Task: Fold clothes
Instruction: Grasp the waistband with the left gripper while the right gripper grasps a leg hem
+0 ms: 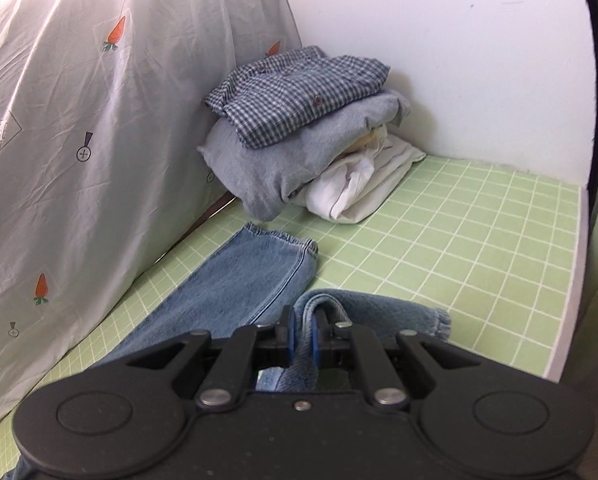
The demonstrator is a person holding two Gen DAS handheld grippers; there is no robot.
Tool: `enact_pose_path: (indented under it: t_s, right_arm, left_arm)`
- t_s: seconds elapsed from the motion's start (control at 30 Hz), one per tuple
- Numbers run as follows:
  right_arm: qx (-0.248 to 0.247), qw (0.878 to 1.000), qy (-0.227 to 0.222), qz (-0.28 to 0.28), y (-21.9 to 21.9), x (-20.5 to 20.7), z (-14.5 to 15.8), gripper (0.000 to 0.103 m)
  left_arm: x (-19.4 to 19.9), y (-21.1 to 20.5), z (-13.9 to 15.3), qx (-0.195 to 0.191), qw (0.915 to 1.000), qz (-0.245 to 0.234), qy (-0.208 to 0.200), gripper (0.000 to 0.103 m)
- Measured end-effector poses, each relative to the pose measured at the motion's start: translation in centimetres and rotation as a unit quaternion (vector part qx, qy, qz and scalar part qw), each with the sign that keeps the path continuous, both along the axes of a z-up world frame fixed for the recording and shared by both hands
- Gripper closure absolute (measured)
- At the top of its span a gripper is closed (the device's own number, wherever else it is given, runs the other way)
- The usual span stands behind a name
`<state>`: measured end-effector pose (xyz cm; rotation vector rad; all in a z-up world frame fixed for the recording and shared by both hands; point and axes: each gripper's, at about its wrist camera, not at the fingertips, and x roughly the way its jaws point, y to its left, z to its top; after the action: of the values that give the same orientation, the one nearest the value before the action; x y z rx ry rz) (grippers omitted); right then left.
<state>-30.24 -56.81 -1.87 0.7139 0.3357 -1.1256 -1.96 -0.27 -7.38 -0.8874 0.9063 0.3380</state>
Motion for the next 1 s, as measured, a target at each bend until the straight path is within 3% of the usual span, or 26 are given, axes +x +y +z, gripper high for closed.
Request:
enact_pose_path:
  t_s: [0.37,0.53,0.7,1.0]
  right_arm:
    - [-0.007,0.996,-0.087,0.025,-2.0,-1.1,1.7,0.095]
    - [0.001,0.995,-0.091,0.038,-3.2,0.3,0.1,0.095]
    - [-0.019,0.995,-0.077,0.065,-3.6,1.9,1.0,0.095]
    - [-0.037,0.994,-0.082,0.066,-6.7,5.7,1.8,0.095]
  left_arm:
    - [-1.7,-1.9,7.3,0.068,0.9948,0.009,-0.076,0.091]
    - [-1.0,-3.1,6.6,0.078,0.9947,0.008,-0.067,0.091]
    - [-0.1,-4.1,7.7,0.106,0.9916,-0.009,-0.073,0.091]
    - [5.2,-6.5,9.2,0.113,0.9897,-0.018,-0.087,0.091]
